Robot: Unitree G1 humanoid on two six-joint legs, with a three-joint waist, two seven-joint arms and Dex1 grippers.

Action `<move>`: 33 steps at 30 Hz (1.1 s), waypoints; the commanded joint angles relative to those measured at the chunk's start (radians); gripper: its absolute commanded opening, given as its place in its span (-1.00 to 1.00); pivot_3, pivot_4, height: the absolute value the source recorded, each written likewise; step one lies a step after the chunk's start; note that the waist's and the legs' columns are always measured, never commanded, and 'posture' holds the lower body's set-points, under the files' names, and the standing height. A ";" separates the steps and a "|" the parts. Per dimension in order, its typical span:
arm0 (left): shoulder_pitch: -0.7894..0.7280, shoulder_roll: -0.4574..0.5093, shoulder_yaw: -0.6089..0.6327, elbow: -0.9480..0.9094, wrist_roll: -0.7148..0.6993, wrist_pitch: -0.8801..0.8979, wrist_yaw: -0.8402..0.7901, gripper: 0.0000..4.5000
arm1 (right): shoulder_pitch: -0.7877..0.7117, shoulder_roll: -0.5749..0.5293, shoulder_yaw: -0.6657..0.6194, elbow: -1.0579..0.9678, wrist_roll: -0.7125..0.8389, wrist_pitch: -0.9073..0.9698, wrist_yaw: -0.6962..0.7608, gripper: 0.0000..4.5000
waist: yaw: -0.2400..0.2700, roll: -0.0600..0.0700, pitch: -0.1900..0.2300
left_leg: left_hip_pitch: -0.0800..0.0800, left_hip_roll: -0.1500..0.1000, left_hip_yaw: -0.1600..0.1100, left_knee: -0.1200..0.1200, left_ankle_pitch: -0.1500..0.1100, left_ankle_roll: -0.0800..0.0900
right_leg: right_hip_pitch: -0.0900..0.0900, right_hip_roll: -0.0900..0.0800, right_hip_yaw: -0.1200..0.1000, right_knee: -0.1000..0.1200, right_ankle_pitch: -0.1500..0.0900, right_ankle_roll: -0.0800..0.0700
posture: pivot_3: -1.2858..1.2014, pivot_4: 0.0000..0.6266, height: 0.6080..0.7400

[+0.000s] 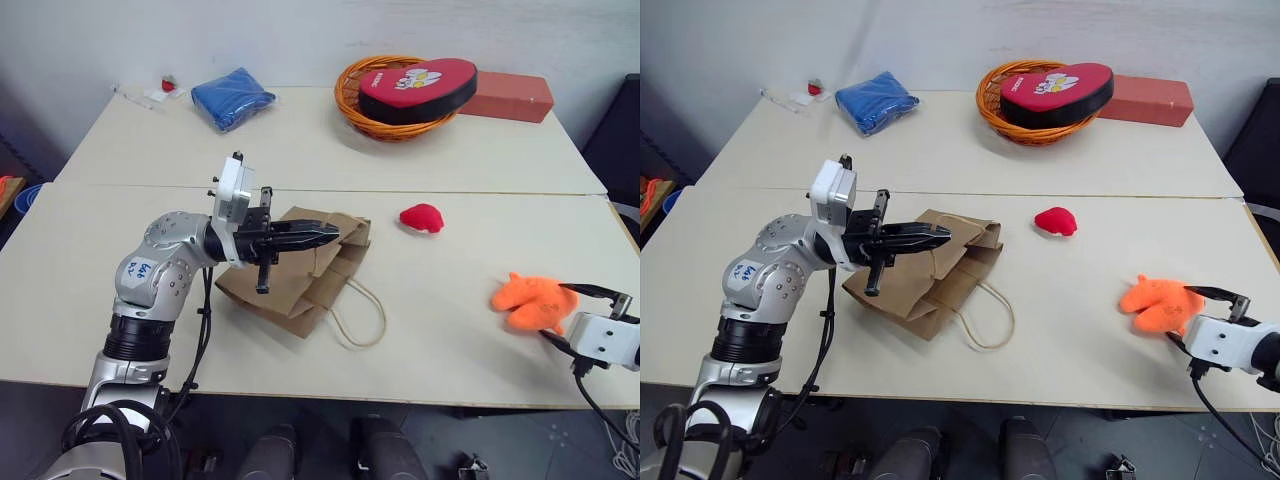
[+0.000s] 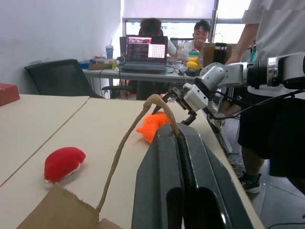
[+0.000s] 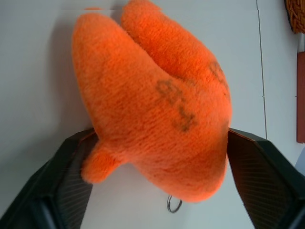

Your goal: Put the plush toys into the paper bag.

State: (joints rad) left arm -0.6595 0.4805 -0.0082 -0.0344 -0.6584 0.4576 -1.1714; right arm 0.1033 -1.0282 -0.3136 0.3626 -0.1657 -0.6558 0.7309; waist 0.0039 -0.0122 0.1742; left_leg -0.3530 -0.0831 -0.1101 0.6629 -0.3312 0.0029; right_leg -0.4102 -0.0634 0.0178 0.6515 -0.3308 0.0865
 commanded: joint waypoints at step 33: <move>-0.069 -0.071 0.010 0.005 -0.020 0.023 -0.002 -1.00 | -0.754 0.454 0.612 -0.235 0.171 0.375 0.261 -0.97 | 0.005 0.001 0.000 | -0.004 0.004 0.000 0.003 -0.003 -0.002 | -0.005 0.003 -0.001 0.000 0.000 -0.001 | 0.03 -0.52 1.00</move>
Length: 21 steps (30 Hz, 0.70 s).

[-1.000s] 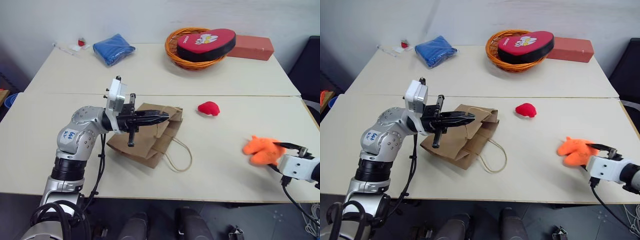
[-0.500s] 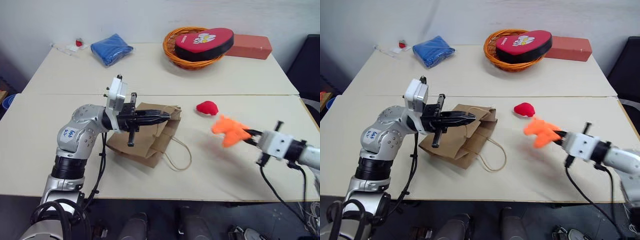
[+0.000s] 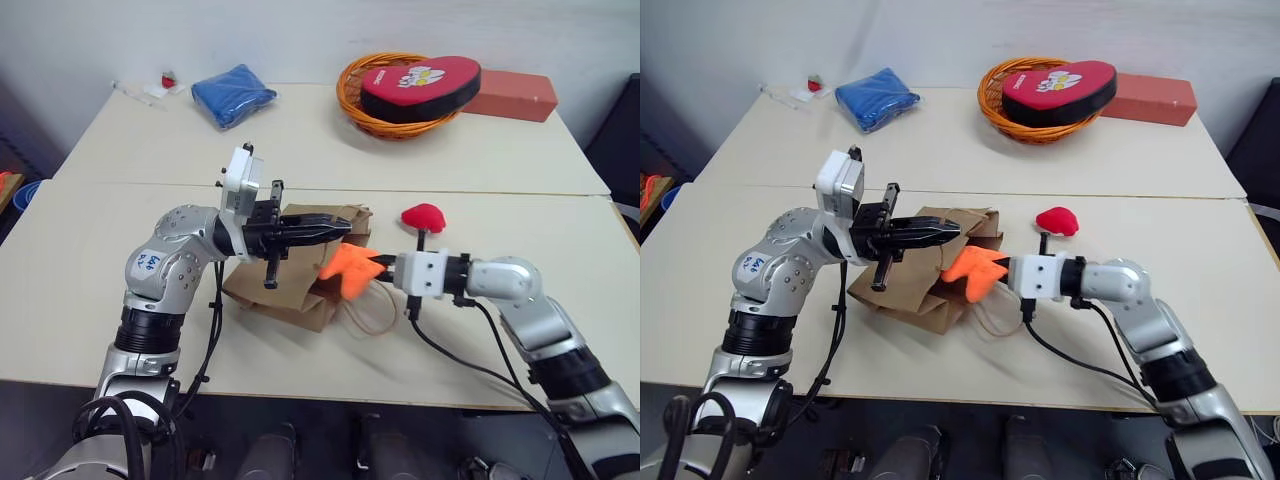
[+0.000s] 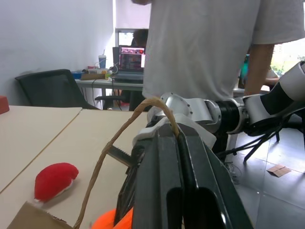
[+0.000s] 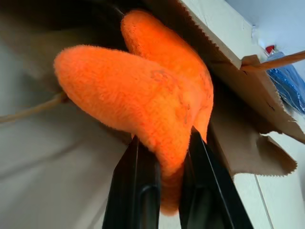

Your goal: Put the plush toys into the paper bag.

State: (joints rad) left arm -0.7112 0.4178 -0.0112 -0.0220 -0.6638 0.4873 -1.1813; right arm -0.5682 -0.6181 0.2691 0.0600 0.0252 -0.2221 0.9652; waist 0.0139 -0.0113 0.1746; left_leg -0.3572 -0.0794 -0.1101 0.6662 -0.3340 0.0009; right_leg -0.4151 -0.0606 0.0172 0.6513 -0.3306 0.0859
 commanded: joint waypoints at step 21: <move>-0.016 -0.016 0.008 0.020 0.004 -0.033 -0.015 -1.00 | -0.228 0.226 0.129 0.368 -0.108 -0.318 0.075 -0.18 | -0.045 0.000 0.000 | -0.001 0.002 -0.001 0.001 -0.001 -0.002 | -0.003 -0.001 -0.008 0.003 0.000 0.000 | 0.03 -0.52 1.00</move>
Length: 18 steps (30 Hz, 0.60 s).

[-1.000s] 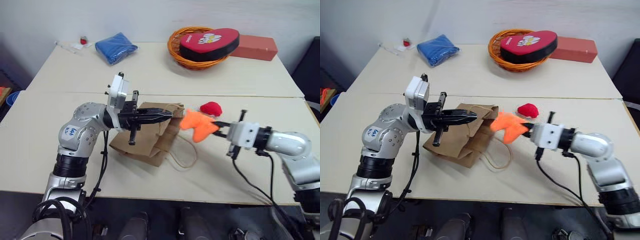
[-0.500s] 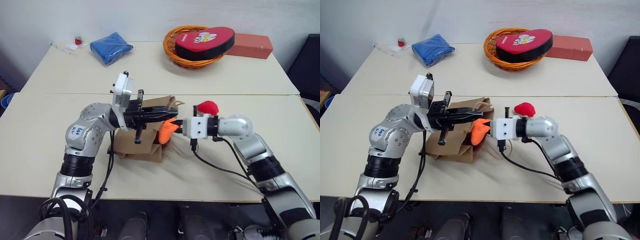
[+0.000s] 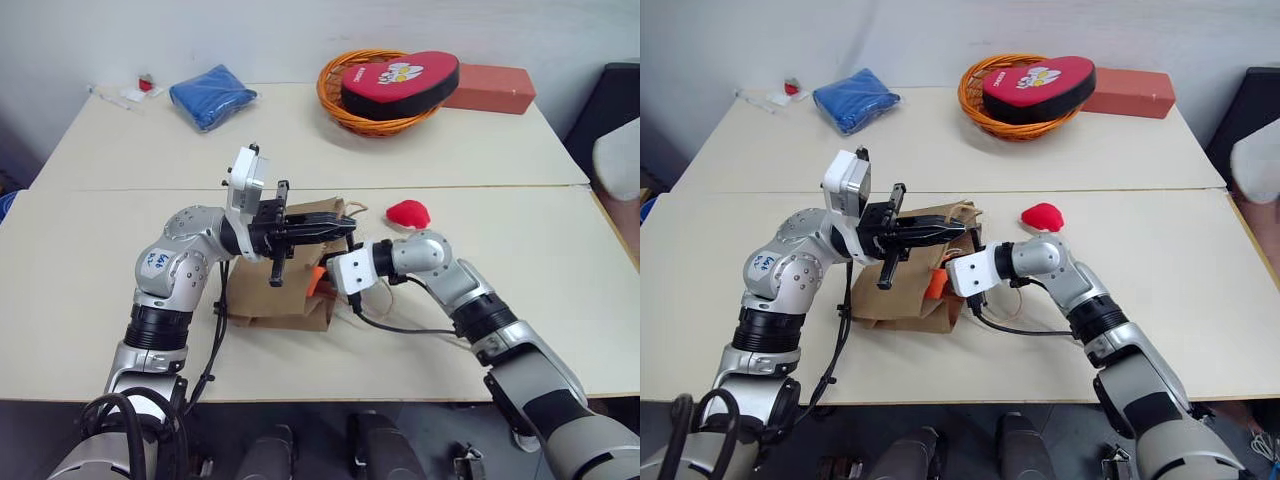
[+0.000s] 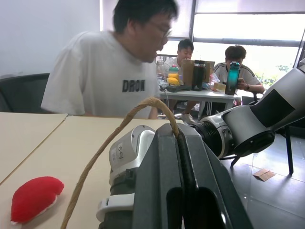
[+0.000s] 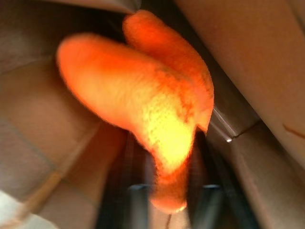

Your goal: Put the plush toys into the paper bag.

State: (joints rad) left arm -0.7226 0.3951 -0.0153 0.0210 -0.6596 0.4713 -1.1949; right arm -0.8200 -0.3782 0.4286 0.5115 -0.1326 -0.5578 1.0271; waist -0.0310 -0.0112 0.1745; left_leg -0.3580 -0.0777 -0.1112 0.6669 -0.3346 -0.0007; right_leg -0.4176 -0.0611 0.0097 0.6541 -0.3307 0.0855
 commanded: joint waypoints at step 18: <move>0.071 0.070 0.038 -0.118 -0.024 0.006 0.019 -1.00 | 0.615 -0.383 -0.620 -0.460 0.550 0.375 0.054 0.99 | 0.043 0.000 0.000 | -0.001 0.000 -0.002 0.000 -0.001 0.000 | 0.003 -0.001 -0.002 -0.005 0.000 -0.001 | 0.03 -0.52 1.00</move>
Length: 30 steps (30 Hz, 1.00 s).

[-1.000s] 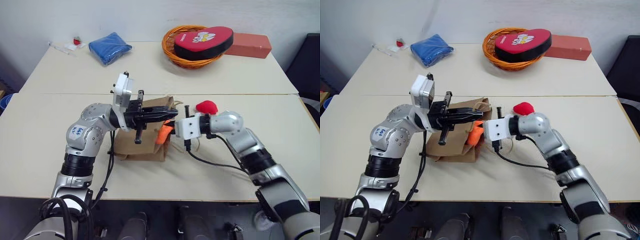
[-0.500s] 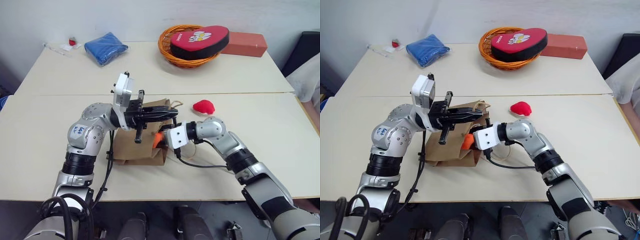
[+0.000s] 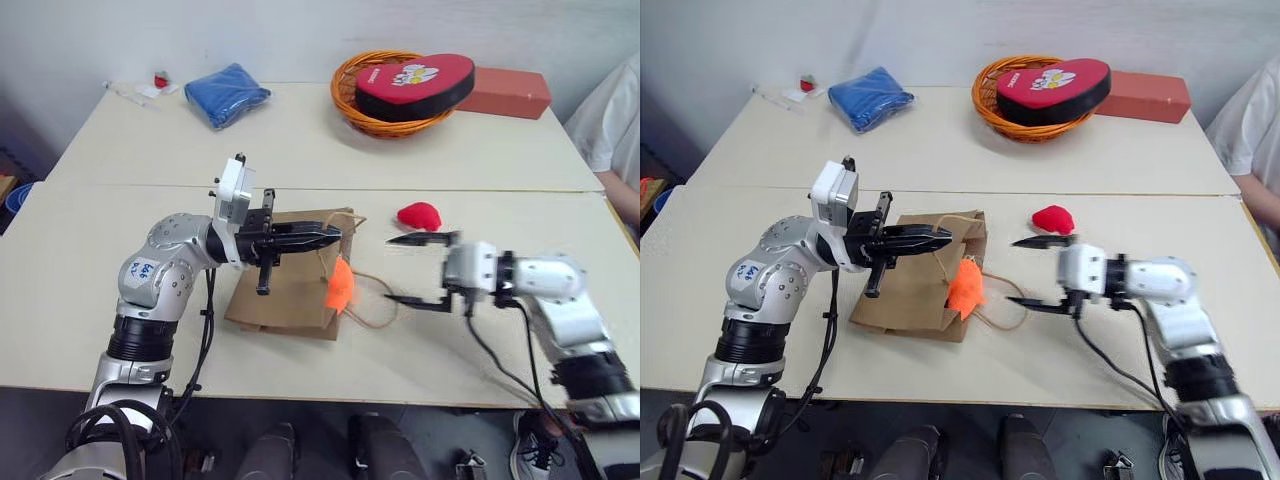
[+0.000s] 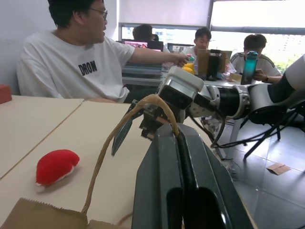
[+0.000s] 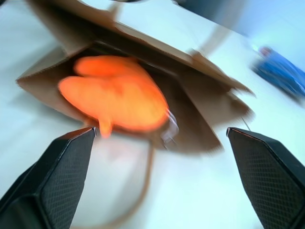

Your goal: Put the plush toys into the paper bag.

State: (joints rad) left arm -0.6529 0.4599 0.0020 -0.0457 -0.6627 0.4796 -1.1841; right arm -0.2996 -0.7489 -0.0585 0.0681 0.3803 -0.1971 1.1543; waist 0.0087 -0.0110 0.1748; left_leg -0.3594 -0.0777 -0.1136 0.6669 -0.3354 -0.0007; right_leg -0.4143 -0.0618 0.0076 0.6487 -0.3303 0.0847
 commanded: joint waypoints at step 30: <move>-0.011 0.017 0.018 -0.083 -0.008 0.012 0.053 -1.00 | -0.690 0.154 0.178 0.838 -0.379 0.212 -0.264 0.57 | -0.013 0.001 0.000 | -0.002 0.002 0.011 -0.001 0.000 0.001 | -0.009 0.002 0.010 0.005 0.001 -0.002 | 0.03 -0.52 1.00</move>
State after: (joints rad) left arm -0.6549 0.4723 0.0114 -0.0874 -0.6629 0.4942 -1.1377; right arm -0.9532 -0.5978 0.1210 0.8668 0.0153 0.0359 0.8910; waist -0.0045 -0.0099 0.1749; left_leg -0.3639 -0.0757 -0.1027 0.6670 -0.3354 -0.0001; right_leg -0.4258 -0.0600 0.0174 0.6541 -0.3293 0.0830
